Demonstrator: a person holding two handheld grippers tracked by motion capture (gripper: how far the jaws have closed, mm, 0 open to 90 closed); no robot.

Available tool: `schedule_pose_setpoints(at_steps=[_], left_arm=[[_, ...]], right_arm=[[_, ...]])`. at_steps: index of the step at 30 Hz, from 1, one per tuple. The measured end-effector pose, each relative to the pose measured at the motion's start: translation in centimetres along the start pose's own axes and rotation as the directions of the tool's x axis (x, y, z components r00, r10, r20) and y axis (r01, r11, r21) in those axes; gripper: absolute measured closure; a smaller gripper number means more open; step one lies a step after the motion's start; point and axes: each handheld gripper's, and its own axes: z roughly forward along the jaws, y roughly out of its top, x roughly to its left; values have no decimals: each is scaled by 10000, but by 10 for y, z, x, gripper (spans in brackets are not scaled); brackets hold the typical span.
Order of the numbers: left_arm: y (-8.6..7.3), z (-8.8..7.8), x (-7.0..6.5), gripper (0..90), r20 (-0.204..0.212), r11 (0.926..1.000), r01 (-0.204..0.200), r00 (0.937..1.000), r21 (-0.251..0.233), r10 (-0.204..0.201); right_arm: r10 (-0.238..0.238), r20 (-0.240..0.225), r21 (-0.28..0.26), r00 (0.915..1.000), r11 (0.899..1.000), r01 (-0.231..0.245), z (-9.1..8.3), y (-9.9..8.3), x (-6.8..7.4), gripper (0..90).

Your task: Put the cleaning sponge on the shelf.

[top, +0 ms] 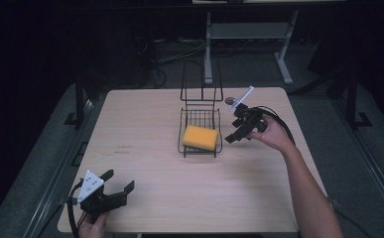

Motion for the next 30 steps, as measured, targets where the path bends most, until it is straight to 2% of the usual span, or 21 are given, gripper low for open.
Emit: schedule_pose_setpoints(at_steps=[8,10,17,24,30], left_arm=[[0,-1,0,140,35,10000,-24,10000,33,24],[0,0,0,140,48,10000,46,10000,19,-46],[0,0,-3,140,63,10000,-78,10000,24,78],[0,-1,-2,140,35,10000,-99,9999,4,99],[-1,-2,0,140,23,10000,-12,10000,-29,12]], right_arm=[[178,246,347,9995,9992,-186,-2,-21,6,172],[180,224,394,9996,9990,-189,-2,-26,8,173],[171,171,565,9997,9982,-180,-5,-42,17,176],[274,280,416,9992,9987,-285,-11,-57,24,176],[328,330,492,9989,9982,-344,-15,-68,29,175]])
